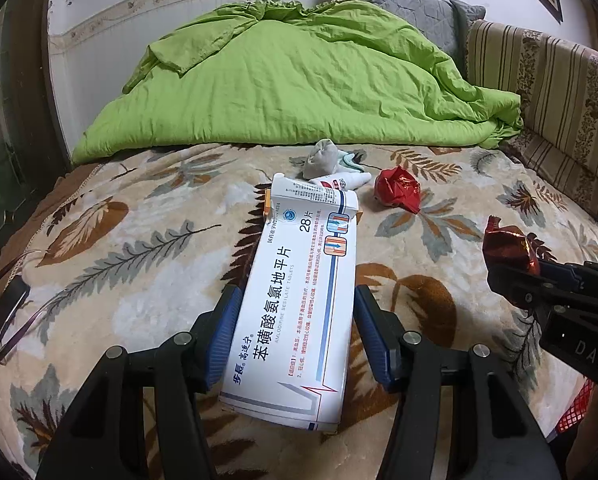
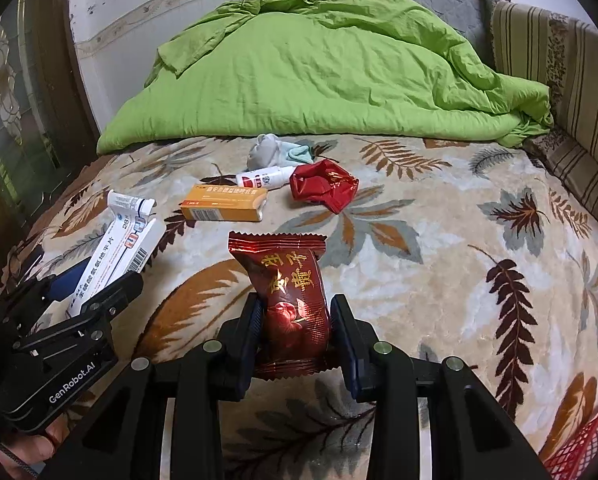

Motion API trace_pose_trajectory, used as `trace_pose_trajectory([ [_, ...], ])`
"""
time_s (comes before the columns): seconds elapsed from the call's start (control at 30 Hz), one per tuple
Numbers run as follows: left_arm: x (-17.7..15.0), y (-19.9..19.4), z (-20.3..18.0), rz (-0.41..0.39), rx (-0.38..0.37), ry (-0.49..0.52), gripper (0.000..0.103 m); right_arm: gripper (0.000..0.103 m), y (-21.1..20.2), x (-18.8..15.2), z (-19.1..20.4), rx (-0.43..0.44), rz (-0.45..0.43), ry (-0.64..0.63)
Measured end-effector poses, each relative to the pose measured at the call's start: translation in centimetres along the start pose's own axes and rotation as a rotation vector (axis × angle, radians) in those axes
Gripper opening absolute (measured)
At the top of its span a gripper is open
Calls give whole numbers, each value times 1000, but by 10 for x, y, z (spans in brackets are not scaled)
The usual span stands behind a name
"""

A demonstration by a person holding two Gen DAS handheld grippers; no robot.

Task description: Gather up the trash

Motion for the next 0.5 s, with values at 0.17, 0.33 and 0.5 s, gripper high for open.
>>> trace_pose_trajectory([
  [0.17, 0, 1, -2, 1, -5, 5, 56, 38, 2, 1, -3, 5, 8, 16],
  [0.33, 0, 2, -3, 2, -6, 4, 56, 38, 2, 1, -2, 5, 7, 14],
  [0.5, 0, 1, -3, 1, -7, 4, 56, 38, 2, 1, -3, 3, 6, 16],
])
Point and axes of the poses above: each gripper's, at about its wrist camera, not at the fingertips, and y roughly the way its jaws point, z to its left, x to its top, the point moved 5 cm from there along y, roughly the way its jaws point, and after that the axes turned 11 degrees about x, right-handed, at the moved point
